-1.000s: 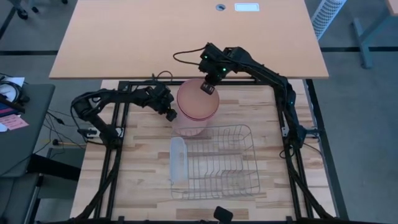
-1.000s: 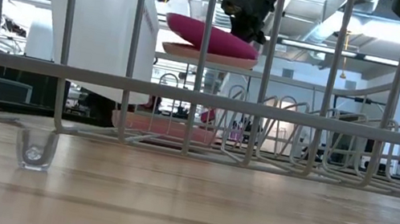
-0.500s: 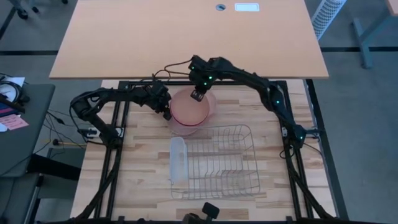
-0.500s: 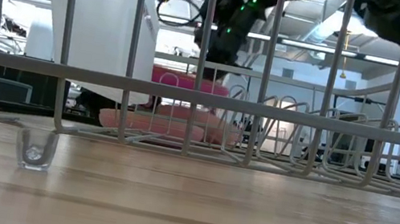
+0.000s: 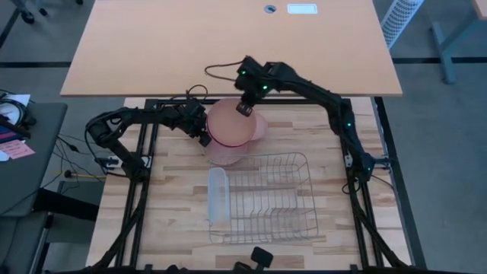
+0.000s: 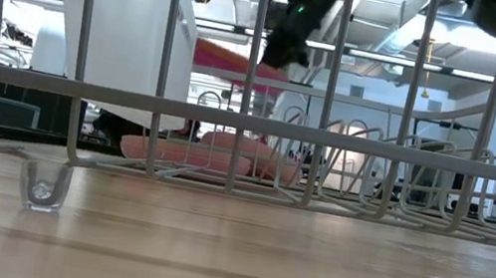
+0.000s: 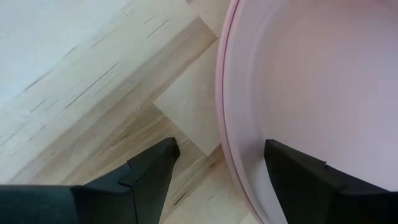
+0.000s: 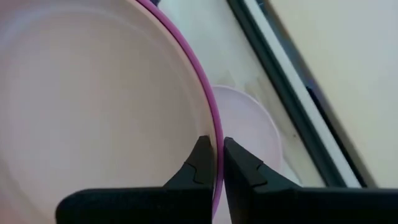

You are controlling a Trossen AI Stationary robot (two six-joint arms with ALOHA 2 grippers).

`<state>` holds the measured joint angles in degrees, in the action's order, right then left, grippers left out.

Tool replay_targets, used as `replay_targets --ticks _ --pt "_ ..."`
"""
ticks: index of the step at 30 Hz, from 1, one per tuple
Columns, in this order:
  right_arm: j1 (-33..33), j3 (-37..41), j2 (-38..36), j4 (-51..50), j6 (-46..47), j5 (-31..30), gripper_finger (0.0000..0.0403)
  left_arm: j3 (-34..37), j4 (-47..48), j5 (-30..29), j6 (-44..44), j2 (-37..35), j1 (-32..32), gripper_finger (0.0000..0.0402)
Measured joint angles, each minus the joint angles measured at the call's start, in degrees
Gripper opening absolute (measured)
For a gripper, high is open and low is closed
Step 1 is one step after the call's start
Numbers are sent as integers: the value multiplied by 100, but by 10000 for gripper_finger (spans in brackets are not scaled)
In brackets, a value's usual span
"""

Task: Sort dishes
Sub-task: Put the light brown plate in the dish rack

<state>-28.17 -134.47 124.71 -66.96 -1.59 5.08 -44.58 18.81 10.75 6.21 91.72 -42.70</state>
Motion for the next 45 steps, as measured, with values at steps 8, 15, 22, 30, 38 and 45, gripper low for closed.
replay_targets --ticks 8,15,22,30,38,45 --pt "-189 -4 -522 -683 -90 1 14 -42 127 -63 -184 -157 -4 246" --pt "-489 -2 -509 -888 -217 377 13 -48 494 104 -273 -1102 -16 246" --pt "-668 2 -435 -818 -353 629 13 -56 -92 -1 -406 -2154 64 246" --pt "-460 2 -736 -1240 -451 861 12 -61 -633 -229 -2104 -2216 581 246" --pt "-197 0 -1001 -1224 -454 868 12 -70 -1080 -257 -4693 -1998 1071 246" --pt "-91 0 -1084 -1235 -447 866 12 -68 -1342 -489 -6643 -1175 1229 246"
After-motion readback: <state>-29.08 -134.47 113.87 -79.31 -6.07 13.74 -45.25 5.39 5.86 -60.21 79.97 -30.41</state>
